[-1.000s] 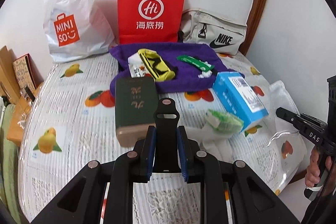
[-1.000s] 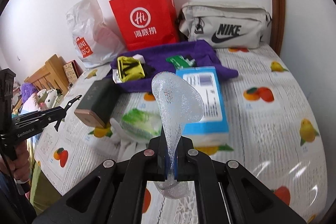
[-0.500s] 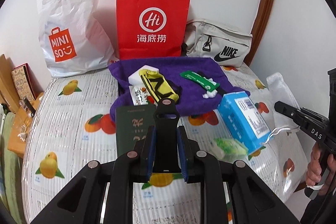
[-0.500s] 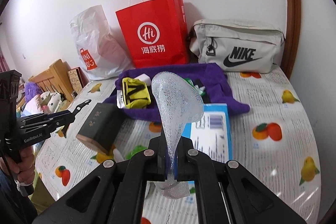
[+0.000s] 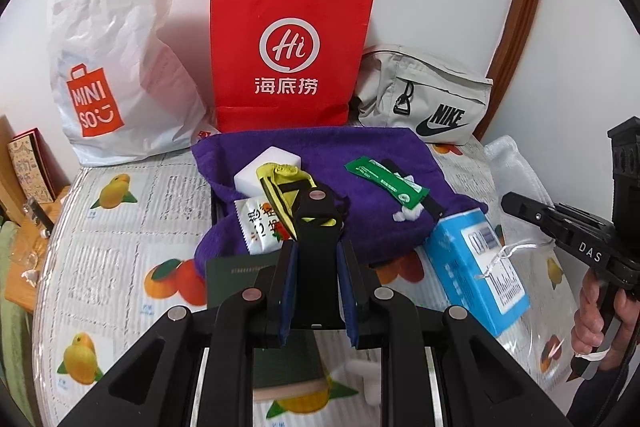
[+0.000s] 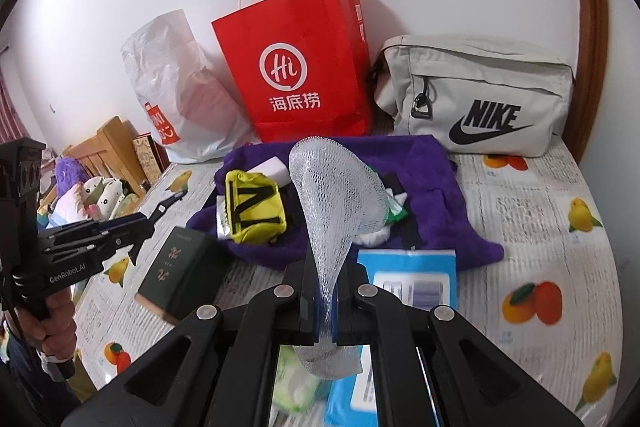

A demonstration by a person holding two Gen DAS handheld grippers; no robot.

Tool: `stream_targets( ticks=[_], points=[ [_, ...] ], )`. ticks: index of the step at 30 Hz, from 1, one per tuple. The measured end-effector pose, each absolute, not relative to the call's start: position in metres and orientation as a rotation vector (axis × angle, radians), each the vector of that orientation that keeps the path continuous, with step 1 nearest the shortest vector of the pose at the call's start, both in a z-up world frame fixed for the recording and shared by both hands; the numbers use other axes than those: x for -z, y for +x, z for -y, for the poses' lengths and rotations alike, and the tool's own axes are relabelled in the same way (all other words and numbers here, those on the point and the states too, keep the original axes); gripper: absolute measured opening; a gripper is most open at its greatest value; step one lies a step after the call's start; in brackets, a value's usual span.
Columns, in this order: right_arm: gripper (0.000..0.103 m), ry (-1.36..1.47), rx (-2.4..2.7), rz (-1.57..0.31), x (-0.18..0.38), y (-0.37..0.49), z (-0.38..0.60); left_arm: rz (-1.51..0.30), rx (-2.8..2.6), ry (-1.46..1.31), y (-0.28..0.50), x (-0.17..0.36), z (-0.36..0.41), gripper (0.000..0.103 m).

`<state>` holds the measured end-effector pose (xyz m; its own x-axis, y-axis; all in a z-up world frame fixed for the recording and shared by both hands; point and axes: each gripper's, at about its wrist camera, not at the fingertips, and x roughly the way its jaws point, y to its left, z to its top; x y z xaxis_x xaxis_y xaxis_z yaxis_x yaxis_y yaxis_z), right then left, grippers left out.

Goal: Organize soft objects
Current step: 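Carry the clear bag in the right gripper while the left carries the strap over the towel, then lower the clear bag and black strap onto the purple towel, open both grippers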

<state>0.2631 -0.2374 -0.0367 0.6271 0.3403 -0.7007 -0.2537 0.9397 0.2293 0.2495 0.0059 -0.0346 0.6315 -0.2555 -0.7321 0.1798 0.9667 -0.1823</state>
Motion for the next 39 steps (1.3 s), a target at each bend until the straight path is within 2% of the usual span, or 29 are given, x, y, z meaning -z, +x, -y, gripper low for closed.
stream_targets(
  ticks=[15,31,33,35,37,39],
  points=[
    [0.004,0.183,-0.434,-0.926,0.065,0.354,0.227,-0.891,0.256,-0.096,0.305,0.053,0.004,0.020],
    [0.009,0.186,-0.463,-1.123,0.127,0.421,0.208,-0.922,0.252,-0.090,0.350,0.072,0.008,0.020],
    [0.017,0.178,-0.453,-1.148,0.134,0.426,0.206,-0.929,0.256,-0.096,0.353,0.076,0.010,0.020],
    [0.035,0.178,-0.446,-1.162,0.138,0.428,0.205,-0.936,0.258,-0.098,0.355,0.079,0.011,0.020],
    [0.048,0.182,-0.444,-1.157,0.139,0.429,0.206,-0.941,0.262,-0.092,0.357,0.081,0.013,0.020],
    [0.054,0.185,-0.444,-1.136,0.137,0.429,0.208,-0.945,0.261,-0.088,0.359,0.083,0.015,0.020]
  ],
)
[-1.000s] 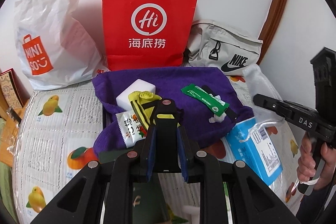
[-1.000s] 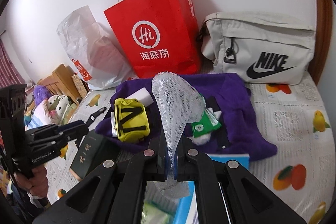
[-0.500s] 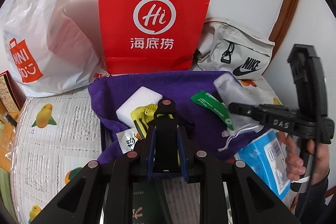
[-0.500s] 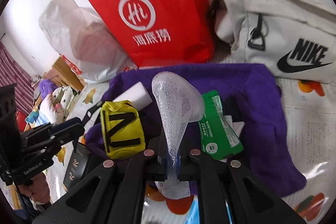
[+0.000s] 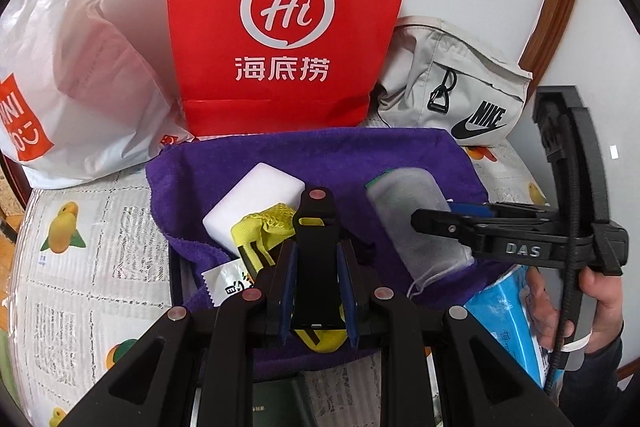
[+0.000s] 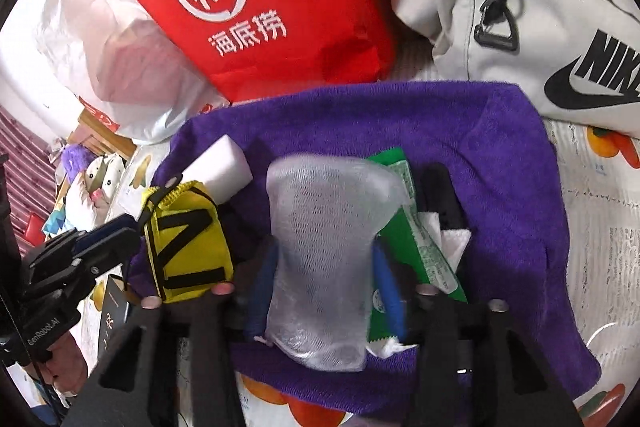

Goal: Organize soft objects
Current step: 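Lower the clear bag and black strap onto the purple towel, open both grippers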

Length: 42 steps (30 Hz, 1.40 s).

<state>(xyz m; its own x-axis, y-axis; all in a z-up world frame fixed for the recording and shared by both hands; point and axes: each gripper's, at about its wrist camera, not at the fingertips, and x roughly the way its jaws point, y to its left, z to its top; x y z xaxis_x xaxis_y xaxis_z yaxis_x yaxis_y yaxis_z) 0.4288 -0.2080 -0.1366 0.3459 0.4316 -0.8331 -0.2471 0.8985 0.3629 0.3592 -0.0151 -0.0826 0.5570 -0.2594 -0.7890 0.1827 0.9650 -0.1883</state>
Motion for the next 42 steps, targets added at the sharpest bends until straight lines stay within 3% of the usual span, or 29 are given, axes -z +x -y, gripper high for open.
stream_targets(
  ticks=[2,29,32,42],
  points=[
    [0.059,0.183,-0.446,-1.124,0.134,0.429,0.210,-0.948,0.266,-0.086,0.362,0.084,0.018,0.020],
    [0.063,0.024,-0.363,-0.955,0.073,0.400,0.232,-1.000,0.259,-0.080,0.386,0.107,0.044,0.020],
    [0.063,0.008,-0.361,-0.947,0.070,0.387,0.229,-0.990,0.257,-0.083,0.379,0.098,0.040,0.027],
    [0.063,0.036,-0.391,-0.962,0.071,0.305,0.224,-0.950,0.226,-0.124,0.331,0.070,0.013,0.034]
  ],
)
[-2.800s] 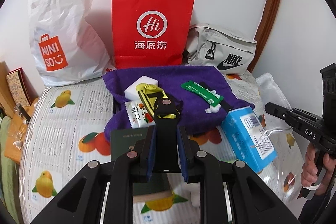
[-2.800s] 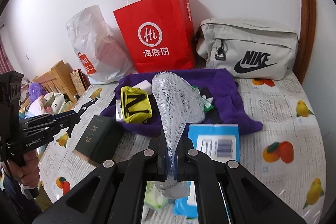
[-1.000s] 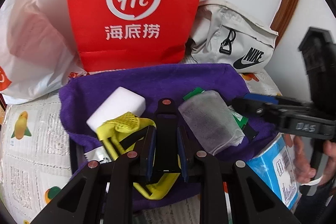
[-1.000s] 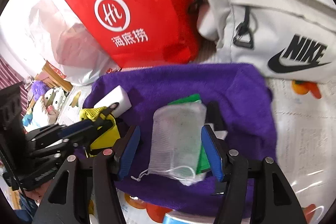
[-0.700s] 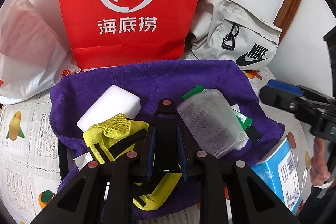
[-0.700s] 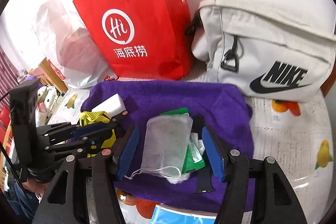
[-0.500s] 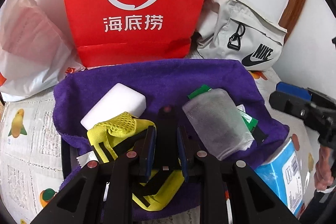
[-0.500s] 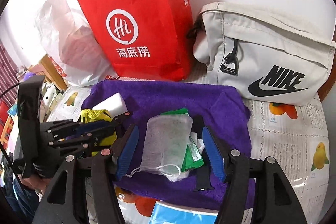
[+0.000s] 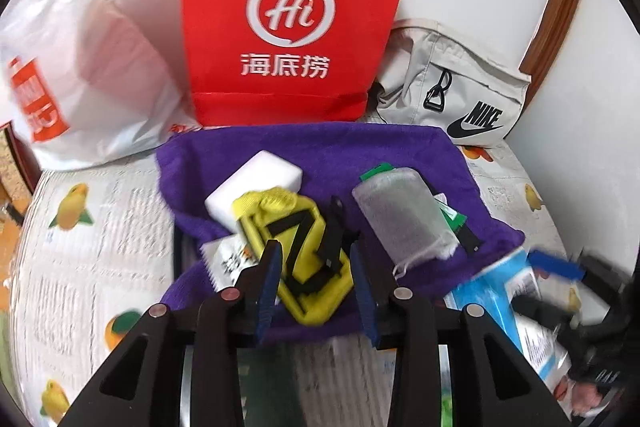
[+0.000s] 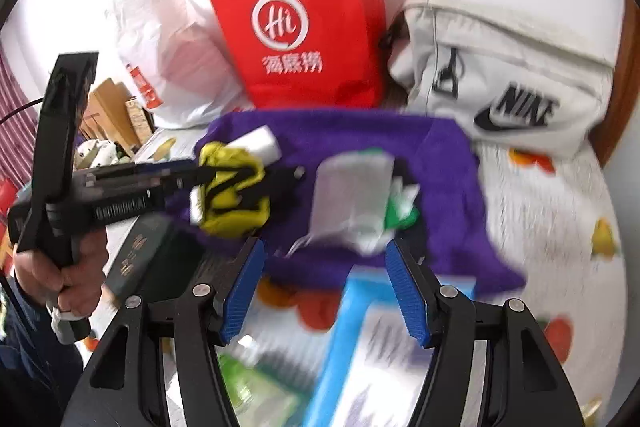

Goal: Organize soft objects
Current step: 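Lower the clear bag and black strap onto the purple towel, open both grippers, then grasp the green lettuce-print packet with the right gripper while the left reaches past the dark green box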

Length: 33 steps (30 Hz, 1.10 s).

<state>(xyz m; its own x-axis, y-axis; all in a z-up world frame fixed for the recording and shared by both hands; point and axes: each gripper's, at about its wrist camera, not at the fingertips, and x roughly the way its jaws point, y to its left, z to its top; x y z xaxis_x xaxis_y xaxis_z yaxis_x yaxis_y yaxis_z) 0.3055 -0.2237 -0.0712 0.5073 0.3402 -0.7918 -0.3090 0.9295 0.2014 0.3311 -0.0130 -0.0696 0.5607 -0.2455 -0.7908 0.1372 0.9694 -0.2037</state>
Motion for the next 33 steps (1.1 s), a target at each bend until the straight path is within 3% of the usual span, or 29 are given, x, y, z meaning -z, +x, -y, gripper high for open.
stream_targets(
  ticks=[14,26,27,28,29,33],
  points=[
    [0.063,-0.015,-0.458,-0.964,0.094,0.190,0.193,-0.946,0.189,-0.206,0.245,0.073,-0.030,0.039],
    [0.062,-0.372,-0.362,-0.939,0.126,0.180,0.147,-0.952,0.196,-0.268,0.198,0.091,-0.063,0.044],
    [0.060,-0.386,-0.349,-0.941,0.129,0.183,0.146,-0.949,0.199,-0.272,0.196,0.090,-0.065,0.044],
    [0.046,-0.383,-0.347,-0.944,0.130,0.184,0.146,-0.945,0.197,-0.267,0.195,0.088,-0.066,0.044],
    [0.039,-0.372,-0.351,-0.951,0.130,0.186,0.146,-0.942,0.196,-0.263,0.194,0.087,-0.066,0.044],
    [0.039,-0.289,-0.380,-0.936,0.117,0.186,0.153,-0.942,0.203,-0.267,0.188,0.085,-0.068,0.044]
  ],
)
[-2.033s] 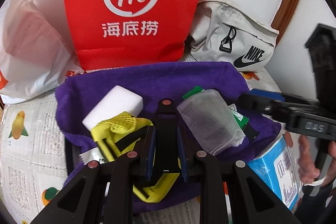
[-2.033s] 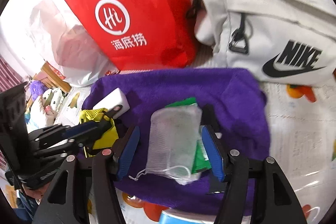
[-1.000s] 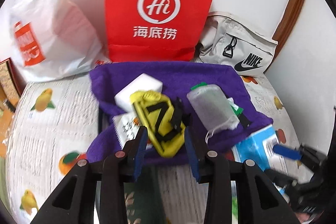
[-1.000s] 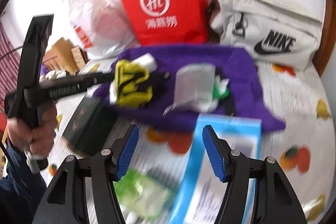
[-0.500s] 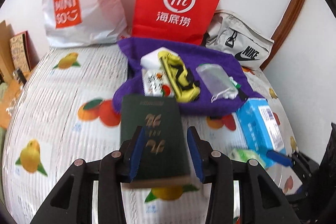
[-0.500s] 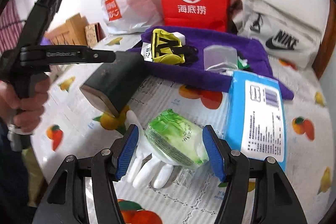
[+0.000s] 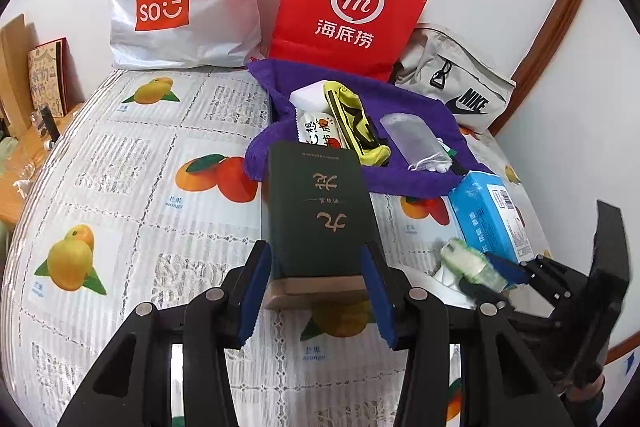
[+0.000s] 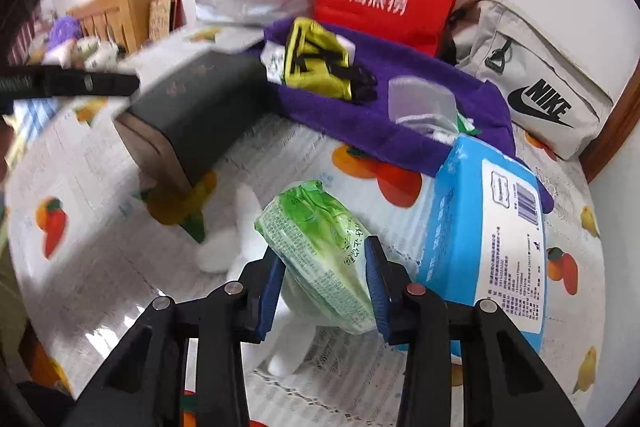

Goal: Organize soft objects
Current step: 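Grasp the green lettuce-print packet with the right gripper while the left reaches past the dark green box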

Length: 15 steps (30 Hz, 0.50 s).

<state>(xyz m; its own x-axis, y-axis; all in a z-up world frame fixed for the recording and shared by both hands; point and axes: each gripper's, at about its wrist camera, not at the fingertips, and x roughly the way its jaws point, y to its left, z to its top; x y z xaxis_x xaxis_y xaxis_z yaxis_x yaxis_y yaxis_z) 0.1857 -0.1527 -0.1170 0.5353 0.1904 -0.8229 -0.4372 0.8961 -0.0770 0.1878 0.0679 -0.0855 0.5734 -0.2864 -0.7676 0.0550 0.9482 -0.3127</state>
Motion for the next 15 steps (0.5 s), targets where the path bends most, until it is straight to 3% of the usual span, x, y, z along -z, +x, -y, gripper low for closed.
stream_targets(
  ticks=[15],
  points=[
    [0.039,0.067,-0.435,-0.923,0.079,0.125,0.205,-0.982,0.330,-0.163,0.147,0.092,-0.007,0.048]
  ],
)
